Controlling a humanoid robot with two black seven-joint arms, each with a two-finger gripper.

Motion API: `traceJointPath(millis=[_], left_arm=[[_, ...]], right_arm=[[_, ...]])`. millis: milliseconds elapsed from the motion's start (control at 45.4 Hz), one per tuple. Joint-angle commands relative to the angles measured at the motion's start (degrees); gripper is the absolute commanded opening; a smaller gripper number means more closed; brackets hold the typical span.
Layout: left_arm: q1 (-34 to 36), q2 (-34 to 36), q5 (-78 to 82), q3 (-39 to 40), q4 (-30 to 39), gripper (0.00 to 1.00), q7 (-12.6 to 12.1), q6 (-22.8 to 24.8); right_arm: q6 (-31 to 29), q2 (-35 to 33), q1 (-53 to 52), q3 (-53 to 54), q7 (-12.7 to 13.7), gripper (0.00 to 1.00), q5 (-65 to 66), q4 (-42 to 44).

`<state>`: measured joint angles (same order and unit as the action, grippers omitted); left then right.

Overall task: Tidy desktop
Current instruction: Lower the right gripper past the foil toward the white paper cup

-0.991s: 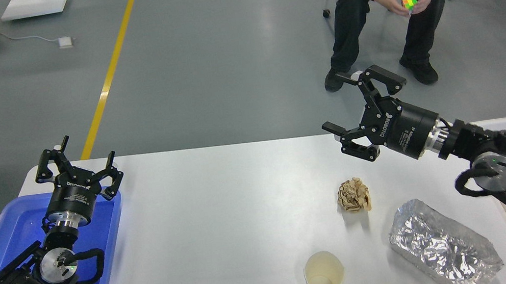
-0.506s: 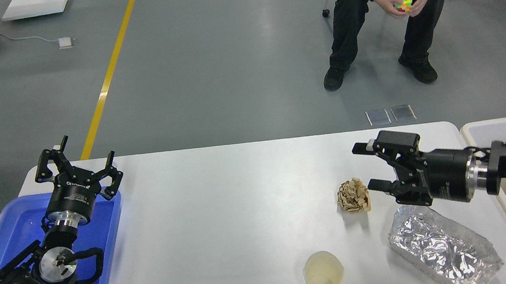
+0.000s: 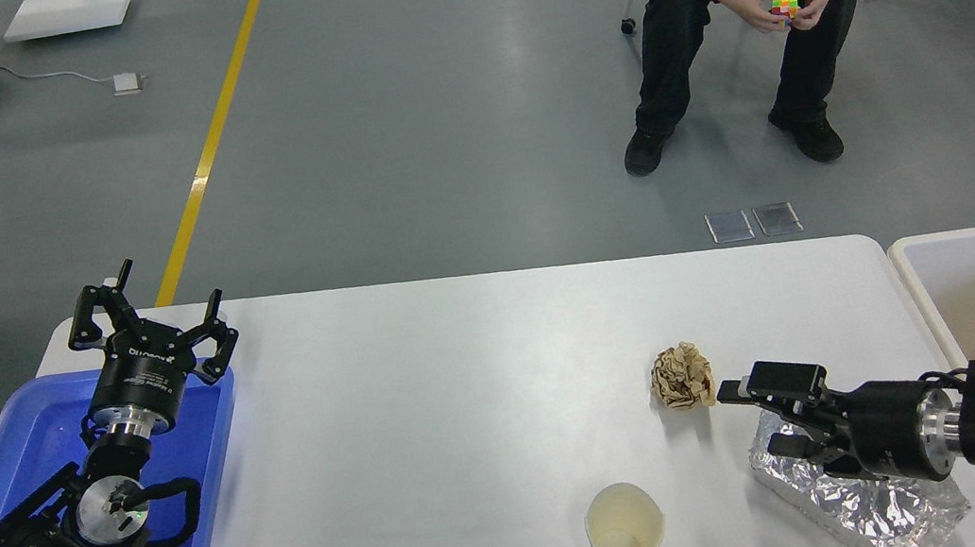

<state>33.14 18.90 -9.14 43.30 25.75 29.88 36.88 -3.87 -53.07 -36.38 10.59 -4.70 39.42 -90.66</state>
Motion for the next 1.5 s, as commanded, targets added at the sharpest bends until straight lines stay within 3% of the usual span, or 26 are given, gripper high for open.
traceJointPath(millis=[0,639,925,1475], left_arm=[[0.00,0.00,0.00,0.03,0.00,1.00,0.00,0.03],[0.00,0.00,0.00,0.03,0.00,1.00,0.00,0.03],[0.00,0.00,0.00,0.03,0.00,1.00,0.00,0.03],[0.00,0.00,0.00,0.03,0.00,1.00,0.00,0.03]], right_arm=[[3.52,-0.11,1.05,-1.45,-0.31,1.00,0.40,-2.42],[13.10,5.69,5.27,-5.32,-0.49,1.00,4.26,-2.24],[13.63,9.82,5.27,-5.23,-1.01,1.00,4.53,-0.57],[14.86,11.67,7.29,-5.76,-3.65,1.00,7.69,-0.13]])
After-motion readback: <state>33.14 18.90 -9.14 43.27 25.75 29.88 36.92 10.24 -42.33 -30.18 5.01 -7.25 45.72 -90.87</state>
